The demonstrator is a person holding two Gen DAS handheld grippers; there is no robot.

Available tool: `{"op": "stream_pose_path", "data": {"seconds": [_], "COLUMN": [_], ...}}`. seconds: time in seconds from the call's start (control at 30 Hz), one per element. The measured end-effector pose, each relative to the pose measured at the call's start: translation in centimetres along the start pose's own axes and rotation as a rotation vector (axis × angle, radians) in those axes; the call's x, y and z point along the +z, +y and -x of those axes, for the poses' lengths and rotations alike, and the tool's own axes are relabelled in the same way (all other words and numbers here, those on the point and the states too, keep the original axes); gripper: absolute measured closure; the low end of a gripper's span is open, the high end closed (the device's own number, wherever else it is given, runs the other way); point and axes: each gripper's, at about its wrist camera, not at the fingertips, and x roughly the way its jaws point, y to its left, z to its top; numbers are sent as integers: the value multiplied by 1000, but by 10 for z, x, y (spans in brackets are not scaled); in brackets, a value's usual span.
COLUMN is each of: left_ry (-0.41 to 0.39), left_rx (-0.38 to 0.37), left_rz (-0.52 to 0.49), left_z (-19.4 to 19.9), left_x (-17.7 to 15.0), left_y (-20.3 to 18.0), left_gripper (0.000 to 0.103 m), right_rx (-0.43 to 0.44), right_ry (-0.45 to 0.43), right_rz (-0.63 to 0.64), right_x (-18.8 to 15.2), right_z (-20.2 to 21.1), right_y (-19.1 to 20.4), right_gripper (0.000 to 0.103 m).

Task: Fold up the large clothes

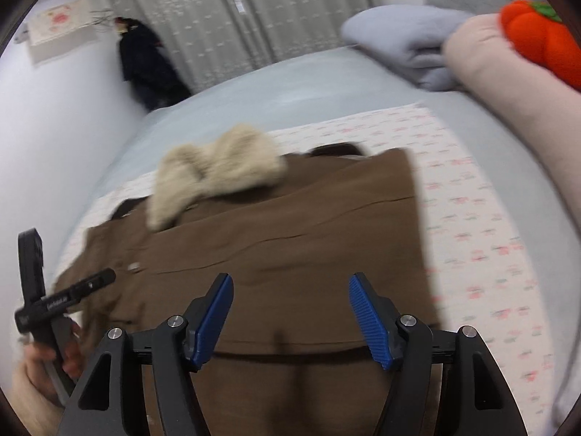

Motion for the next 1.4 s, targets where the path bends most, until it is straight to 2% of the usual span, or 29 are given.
{"op": "stream_pose_path", "data": {"seconds": [0.1,0.13,0.2,0.23,0.27,0.3,0.37,0.43,0.5,0.53,0.57,0.63,0.7,0.73,0.77,0.8,0.83,0.87,0.9,0.93,1.0,1.07,1.17,1.23,1.33,1.4], "left_ry": [83,71,20,-4,-18,-12,-55,-153,-258,-318,-335,-286,-162,-127,-106,-107,-127,-141,-148,-146,-145,-173,-228,-213,-151,-132], "left_rx": [26,35,29,46,28,15,28,-8,-45,-40,-23,30,91,132,170,177,162,156,159,162,136,89,52,50,65,89], "left_rz": [-18,-8,-13,-47,-87,-106,-143,-127,-87,-70,-66,-56,-35,-29,-26,-18,2,15,28,44,73,106,113,103,105,115], "left_z": [-43,-50,-46,-43,-41,-40,-29,-5,22,35,38,26,-6,-16,-25,-27,-26,-25,-25,-25,-21,-12,1,2,1,3], "left_x": [9,12,16,18,20,21,24,29,32,34,36,42,45,44,41,37,34,33,31,30,30,30,24,18,9,2], "left_y": [-1,0,-3,-10,-18,-23,-35,-39,-36,-32,-29,-19,-7,-3,1,4,9,12,14,17,22,27,25,22,21,23], "left_gripper": [23,23,41,67,94,95,96,97,97,97,97,95,88,87,87,87,82,72,66,61,60,51,37,37,34,24], "right_rx": [9,6,-4,-3,1,10,48,113,139,146,159,158,145,143,144,137,82,-16,-76,-120,-191,-233,-216,-198,-169,-217], "right_ry": [-24,-33,-51,-53,-55,-55,-50,-34,-20,-18,-11,13,36,52,61,64,61,60,72,73,68,25,-14,-20,37,121], "right_rz": [-24,-30,-63,-80,-107,-145,-211,-283,-317,-323,-330,-323,-316,-312,-305,-279,-244,-198,-160,-124,-79,-37,11,41,83,117], "right_x": [4,4,9,10,14,17,24,32,38,41,46,53,57,59,59,60,60,60,59,60,64,64,52,39,15,1], "right_z": [9,11,11,8,4,-2,-15,-32,-46,-51,-61,-78,-96,-108,-116,-124,-130,-136,-143,-143,-136,-115,-82,-66,-66,-91], "right_y": [-29,-39,-63,-72,-84,-96,-113,-129,-136,-137,-138,-136,-132,-128,-126,-122,-117,-111,-105,-97,-86,-73,-54,-43,-32,-29], "right_gripper": [33,30,26,26,26,26,26,26,26,26,26,26,31,38,52,68,81,81,81,80,74,68,65,63,60,58]}}
